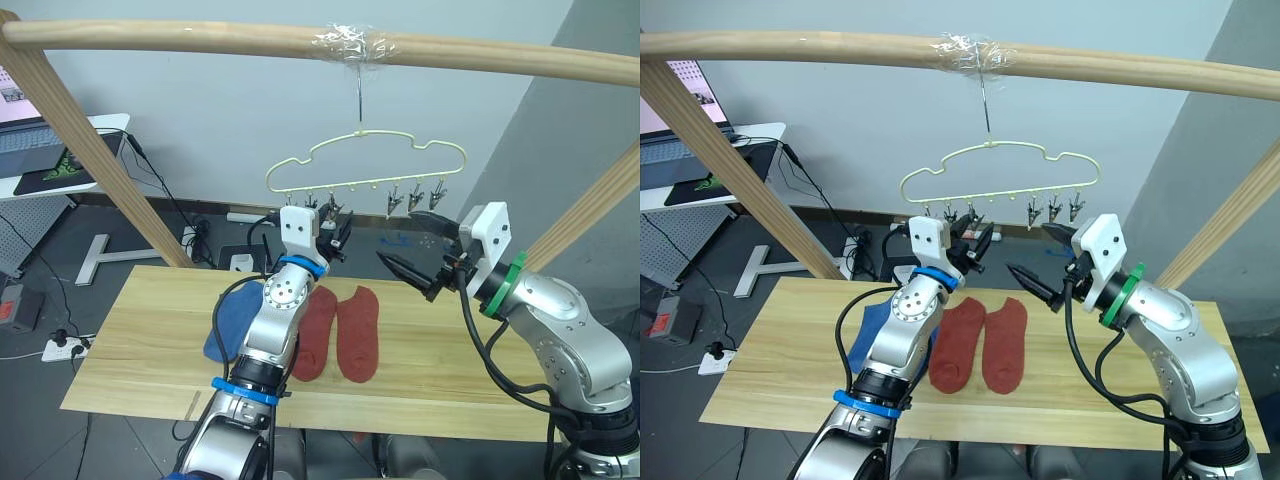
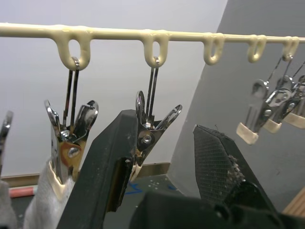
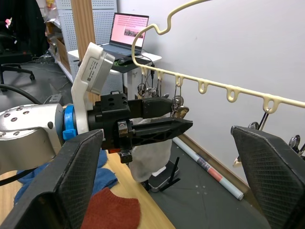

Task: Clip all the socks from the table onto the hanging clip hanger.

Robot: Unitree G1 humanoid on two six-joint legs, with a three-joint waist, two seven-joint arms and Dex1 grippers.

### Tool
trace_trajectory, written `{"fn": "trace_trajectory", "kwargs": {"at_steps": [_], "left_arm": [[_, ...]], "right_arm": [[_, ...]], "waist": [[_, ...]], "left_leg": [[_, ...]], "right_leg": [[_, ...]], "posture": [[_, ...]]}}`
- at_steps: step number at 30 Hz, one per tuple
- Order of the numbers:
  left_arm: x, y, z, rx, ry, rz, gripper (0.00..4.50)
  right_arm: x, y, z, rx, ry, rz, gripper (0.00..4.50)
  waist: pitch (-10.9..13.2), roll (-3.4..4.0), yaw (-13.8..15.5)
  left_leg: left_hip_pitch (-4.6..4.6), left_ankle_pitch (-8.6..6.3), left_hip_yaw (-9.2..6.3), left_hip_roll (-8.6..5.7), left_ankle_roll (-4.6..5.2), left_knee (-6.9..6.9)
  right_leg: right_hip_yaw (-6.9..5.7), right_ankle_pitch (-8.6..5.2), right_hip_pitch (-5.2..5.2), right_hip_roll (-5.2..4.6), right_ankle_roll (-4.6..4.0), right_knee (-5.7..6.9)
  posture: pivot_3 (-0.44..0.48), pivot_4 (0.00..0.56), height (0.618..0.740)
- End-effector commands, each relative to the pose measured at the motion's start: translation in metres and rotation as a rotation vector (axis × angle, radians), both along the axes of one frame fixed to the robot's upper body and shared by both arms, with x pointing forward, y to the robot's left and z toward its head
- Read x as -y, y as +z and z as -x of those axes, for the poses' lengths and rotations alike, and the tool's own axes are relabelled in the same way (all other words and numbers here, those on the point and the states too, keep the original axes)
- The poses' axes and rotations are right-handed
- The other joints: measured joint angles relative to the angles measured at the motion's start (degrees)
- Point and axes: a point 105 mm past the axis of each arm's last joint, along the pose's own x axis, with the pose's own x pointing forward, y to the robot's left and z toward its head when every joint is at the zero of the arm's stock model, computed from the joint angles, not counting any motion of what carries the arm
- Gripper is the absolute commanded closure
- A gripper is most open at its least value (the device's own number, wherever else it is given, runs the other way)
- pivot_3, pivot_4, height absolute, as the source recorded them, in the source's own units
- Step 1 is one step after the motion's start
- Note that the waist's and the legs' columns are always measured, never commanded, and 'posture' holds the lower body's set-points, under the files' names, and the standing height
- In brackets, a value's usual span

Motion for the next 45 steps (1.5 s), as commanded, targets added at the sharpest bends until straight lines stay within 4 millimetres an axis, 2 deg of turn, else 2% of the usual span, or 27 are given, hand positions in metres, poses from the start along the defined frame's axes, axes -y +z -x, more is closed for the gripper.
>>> {"fn": "trace_trajectory", "kwargs": {"at_steps": [1, 25, 28, 31, 33, 45], "left_arm": [[0.002, 0.0172, -0.0004, 0.073, 0.004, -0.002, 2.31], [-0.0031, 0.0187, -0.0064, 0.106, 0.044, -0.051, 2.31], [-0.005, 0.0192, -0.0077, 0.107, 0.049, -0.051, 2.85], [-0.0063, 0.0201, -0.0086, 0.11, 0.053, -0.048, 3.76], [-0.0061, 0.0204, -0.009, 0.111, 0.051, -0.047, 4.2], [-0.0034, 0.0171, -0.0089, 0.088, 0.041, -0.027, 4.23]], "right_arm": [[0.0001, 0.0161, 0.0053, 0.064, 0.009, -0.016, 0.0], [0.0013, 0.0187, 0.0032, 0.065, 0.0, -0.022, 0.0], [0.0018, 0.0183, 0.0032, 0.064, -0.001, -0.021, 0.0], [0.002, 0.0176, 0.0033, 0.063, -0.001, -0.02, 0.0], [0.0021, 0.0172, 0.0033, 0.061, -0.001, -0.019, 0.0], [0.0032, 0.0159, 0.0021, 0.06, -0.006, -0.016, 0.0]], "waist": [[0.0, 0.0, 0.0], [0.0, 0.0, -0.01], [0.0, 0.0, -0.01], [0.0, 0.0, -0.01], [0.0, 0.0, -0.01], [0.0, 0.0, -0.01]], "left_leg": [[0.0, 0.0, 0.0, 0.0, 0.0, 0.0], [0.0, 0.0, 0.0, 0.0, 0.01, 0.01], [0.01, 0.01, 0.0, 0.0, 0.01, 0.01], [0.01, 0.01, 0.0, 0.0, 0.01, 0.02], [0.01, 0.01, 0.0, 0.0, 0.01, 0.02], [0.01, 0.01, 0.0, 0.0, 0.01, 0.02]], "right_leg": [[0.0, 0.0, 0.0, 0.0, 0.0, 0.0], [0.0, 0.01, 0.0, 0.0, -0.01, 0.03], [0.0, 0.01, 0.0, 0.0, -0.01, 0.03], [0.0, 0.01, 0.0, 0.0, -0.01, 0.04], [0.0, 0.01, 0.0, 0.0, -0.01, 0.04], [0.0, 0.01, 0.0, 0.0, -0.01, 0.05]], "posture": [[0.031, 0.133, 0.74], [0.027, 0.145, 0.74], [0.027, 0.145, 0.74], [0.027, 0.145, 0.74], [0.025, 0.147, 0.74], [0.024, 0.15, 0.74]]}}
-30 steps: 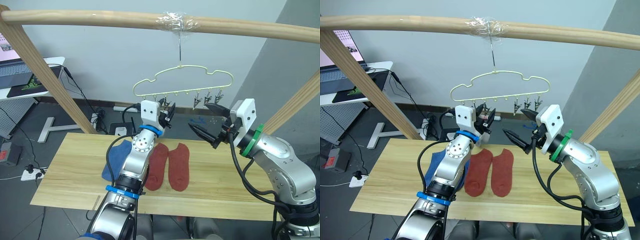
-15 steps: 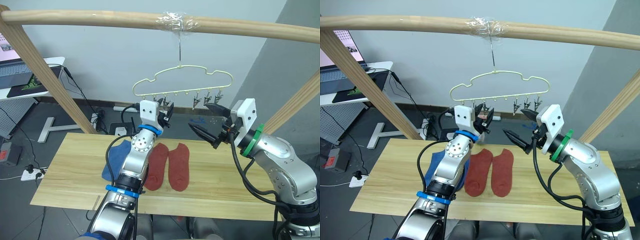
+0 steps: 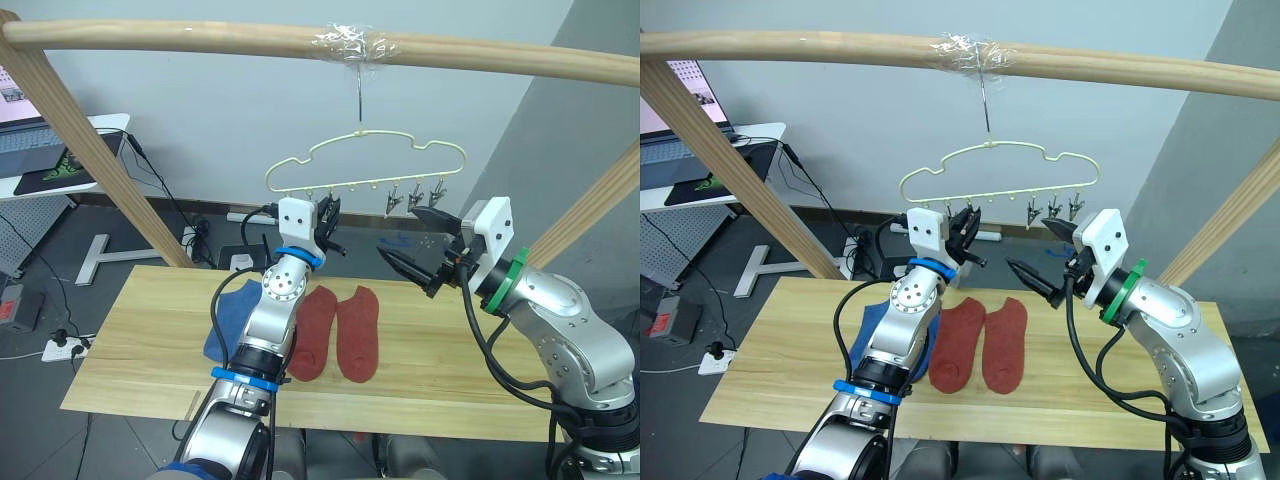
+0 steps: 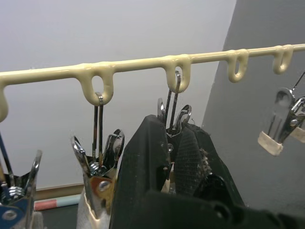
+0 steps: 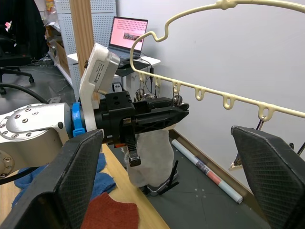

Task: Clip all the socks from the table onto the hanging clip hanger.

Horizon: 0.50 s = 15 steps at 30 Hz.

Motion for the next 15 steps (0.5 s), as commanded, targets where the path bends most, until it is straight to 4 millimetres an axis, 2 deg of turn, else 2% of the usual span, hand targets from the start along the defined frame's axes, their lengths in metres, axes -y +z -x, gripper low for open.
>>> {"fn": "trace_trajectory", "kwargs": {"at_steps": [1, 3, 8, 15], "left_arm": [[0.0033, 0.0119, 0.0016, 0.044, -0.011, 0.017, 4.23], [0.0051, 0.013, 0.0034, 0.057, -0.021, 0.006, 3.49], [0.0029, 0.0133, 0.0015, 0.05, 0.0, 0.013, 2.06], [0.0036, 0.0157, 0.0007, 0.055, -0.004, 0.017, 2.06]], "right_arm": [[0.003, 0.0115, 0.0025, 0.052, -0.005, -0.009, 0.0], [0.003, 0.0113, 0.0024, 0.051, -0.005, -0.008, 0.0], [0.0036, 0.0109, 0.0022, 0.051, -0.005, -0.005, 0.0], [0.0045, 0.0107, 0.0014, 0.052, -0.009, -0.001, 0.0]], "waist": [[0.0, 0.0, -0.01], [0.0, 0.0, -0.02], [0.0, 0.0, -0.02], [0.0, 0.0, -0.02]], "left_leg": [[0.0, 0.0, 0.0, 0.0, 0.0, 0.0], [0.0, 0.0, 0.0, 0.0, 0.0, 0.0], [0.0, 0.0, 0.0, 0.0, 0.0, 0.0], [0.0, 0.0, 0.0, 0.0, 0.0, 0.01]], "right_leg": [[0.0, 0.0, 0.0, 0.0, 0.0, 0.0], [0.0, 0.0, 0.0, 0.0, 0.0, 0.01], [0.0, 0.0, 0.0, 0.0, 0.0, 0.01], [0.0, 0.0, 0.0, 0.0, 0.0, 0.01]], "posture": [[0.024, 0.151, 0.74], [0.024, 0.151, 0.74], [0.023, 0.152, 0.74], [0.024, 0.151, 0.74]]}}
